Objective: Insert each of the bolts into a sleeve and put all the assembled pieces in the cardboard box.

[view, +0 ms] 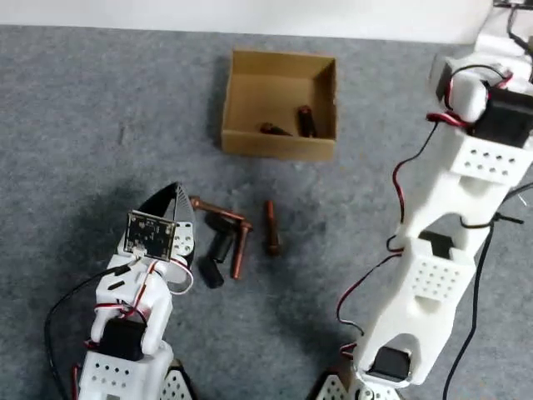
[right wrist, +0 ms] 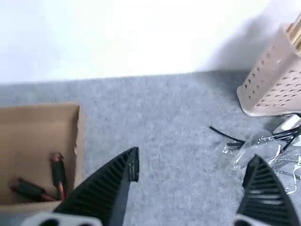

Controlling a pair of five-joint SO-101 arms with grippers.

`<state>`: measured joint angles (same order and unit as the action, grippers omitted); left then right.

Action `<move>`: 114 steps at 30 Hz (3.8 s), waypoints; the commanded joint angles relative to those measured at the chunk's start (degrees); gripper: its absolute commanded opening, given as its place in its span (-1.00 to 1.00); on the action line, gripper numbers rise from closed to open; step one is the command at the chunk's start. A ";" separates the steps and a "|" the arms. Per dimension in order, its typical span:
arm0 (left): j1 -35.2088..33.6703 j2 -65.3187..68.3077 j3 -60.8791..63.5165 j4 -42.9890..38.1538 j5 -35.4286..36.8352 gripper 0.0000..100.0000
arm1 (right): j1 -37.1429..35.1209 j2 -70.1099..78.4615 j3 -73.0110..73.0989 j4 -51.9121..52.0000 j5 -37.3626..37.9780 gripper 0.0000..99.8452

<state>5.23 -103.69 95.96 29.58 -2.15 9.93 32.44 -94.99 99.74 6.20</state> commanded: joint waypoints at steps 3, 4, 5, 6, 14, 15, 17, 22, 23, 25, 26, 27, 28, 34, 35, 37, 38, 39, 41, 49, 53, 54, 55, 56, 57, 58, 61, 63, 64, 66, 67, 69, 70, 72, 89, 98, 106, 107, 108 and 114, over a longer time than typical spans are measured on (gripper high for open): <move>0.84 -0.57 1.19 -1.14 -0.44 -0.98 | 0.22 -6.11 0.04 1.36 -3.69 -0.36; 0.84 -0.57 1.19 -1.14 -0.44 -0.98 | 0.22 -6.64 1.19 1.45 -3.69 -0.36; 0.84 -0.57 1.19 -1.14 -0.44 -0.98 | 0.31 -7.16 2.68 1.45 -3.69 -0.36; 0.84 -0.57 1.19 -1.14 -0.44 -0.98 | 0.40 -7.78 4.09 1.45 -3.69 -0.36; 0.75 -0.57 1.19 -1.14 -0.44 -0.98 | -2.68 -18.33 11.12 1.36 -3.78 -0.36; 0.75 -0.57 1.19 -1.14 -0.44 -0.98 | -2.95 -20.35 12.62 1.36 -3.78 -0.36; 0.75 -0.57 1.19 -1.14 -0.44 -0.98 | -4.70 -24.57 16.13 1.36 -3.69 -0.36; 0.75 -0.57 1.19 -1.14 -0.44 -0.98 | -6.46 -36.09 30.46 1.36 -3.69 -0.36; 0.75 -0.57 1.19 -1.14 -0.44 -0.98 | -6.73 -38.64 33.98 1.36 -3.69 -0.36; 0.75 -0.57 1.19 -1.14 -0.44 -0.98 | -7.16 -43.56 41.10 1.27 -3.78 -0.36; 0.75 -0.57 1.19 -1.14 -0.44 -0.98 | -7.78 -46.11 44.62 1.19 -3.78 -0.36; 0.75 -0.57 1.19 -1.14 -0.44 -0.98 | -8.40 -48.57 47.96 1.19 -3.78 -0.36; 0.75 -0.57 1.19 -1.14 -0.44 -0.98 | -9.01 -50.95 51.47 1.19 -3.78 -0.36; 0.75 -0.57 1.19 -1.14 -0.44 -0.98 | -13.76 -66.51 71.16 1.01 -3.78 -0.36; 0.75 -0.57 1.19 -1.14 -0.44 -0.98 | -14.81 -69.14 74.33 0.75 -3.78 -0.36; 0.75 -0.57 1.19 -1.14 -0.44 -0.98 | -17.10 -74.24 81.36 -0.57 -3.78 -0.36; 0.75 -0.57 1.19 -1.14 -0.44 -0.98 | -18.15 -77.14 84.79 -1.45 -3.78 -0.36; 0.75 -0.57 1.19 -1.14 -0.44 -0.98 | -18.95 -79.87 88.40 -2.51 -3.78 -0.36; 0.75 -0.57 1.19 -1.14 -0.44 -0.98 | -20.00 -85.67 96.22 -4.88 -3.69 -0.36; 0.75 -0.57 1.19 -1.14 -0.44 -0.98 | -20.18 -108.35 129.10 -18.24 -3.34 -0.36; 0.75 -0.57 1.19 -1.14 -0.44 -0.98 | -20.00 -116.97 140.79 -22.20 -2.99 -0.36; 0.84 -0.57 1.19 -1.14 -0.44 -0.98 | -20.09 -118.73 142.37 -22.64 -1.67 -0.36; 0.84 -0.57 1.19 -1.14 -0.44 -0.98 | -20.18 -120.13 143.25 -22.99 -0.18 -0.36; 0.84 -0.57 1.19 -1.14 -0.44 -0.98 | -20.18 -121.36 143.69 -23.43 0.88 -0.36; 0.84 -0.57 1.19 -1.14 -0.44 -0.98 | -20.18 -122.42 143.78 -24.04 1.49 -0.36; 0.92 -0.57 1.19 -1.23 -0.44 -0.98 | -20.18 -123.21 143.87 -24.48 2.02 -0.36; 0.92 -0.57 1.19 -1.32 -0.44 -0.98 | -20.18 -124.09 145.80 -25.10 2.99 -0.36; 0.92 -0.57 1.19 -1.32 -0.44 -0.98 | -20.18 -124.26 149.32 -27.38 3.08 -0.36; 0.92 -0.57 1.19 -1.32 -0.44 -0.98 | -20.18 -124.09 151.69 -28.97 2.81 -0.36; 0.92 -0.57 1.19 -1.32 -0.44 -0.98 | -21.23 -124.00 158.20 -34.33 2.73 -0.36; 0.92 -0.57 1.19 -1.32 -0.44 -0.98 | -22.46 -124.18 161.71 -37.05 2.73 -0.36; 0.92 -0.57 1.19 -1.32 -0.44 -0.98 | -25.45 -124.26 168.04 -42.15 2.64 -0.36; 0.92 -0.57 1.19 -1.32 -0.44 -0.98 | -27.56 -124.26 170.95 -44.70 2.64 -0.36; 0.92 -0.57 1.19 -1.32 -0.35 -0.98 | -31.87 -124.26 175.87 -49.01 2.46 -0.36; -1.27 -0.84 0.66 -1.32 -0.09 -0.98 | -51.82 -123.82 180.00 -56.31 -6.15 -0.36; -9.80 -0.66 -3.03 -1.32 3.52 -0.98 | -58.59 -112.31 174.73 -56.40 -6.15 -0.36; -10.95 -0.75 -3.47 -1.14 4.48 -0.98 | -65.45 -84.26 158.81 -60.70 -6.51 -0.36; -10.95 -0.75 -3.56 -1.14 4.48 -0.98 | -66.33 -81.10 157.41 -61.32 -6.51 -0.36; -11.03 -0.84 -3.65 -1.14 4.48 -0.98 | -67.12 -78.11 156.18 -61.85 -6.51 -0.36; -14.73 -0.92 -5.23 -1.14 5.27 -0.98 | -67.91 -64.22 150.81 -65.54 -9.85 -0.36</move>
<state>-8.13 -103.69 95.34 29.49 1.98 -56.97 -36.22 60.00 37.23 -0.22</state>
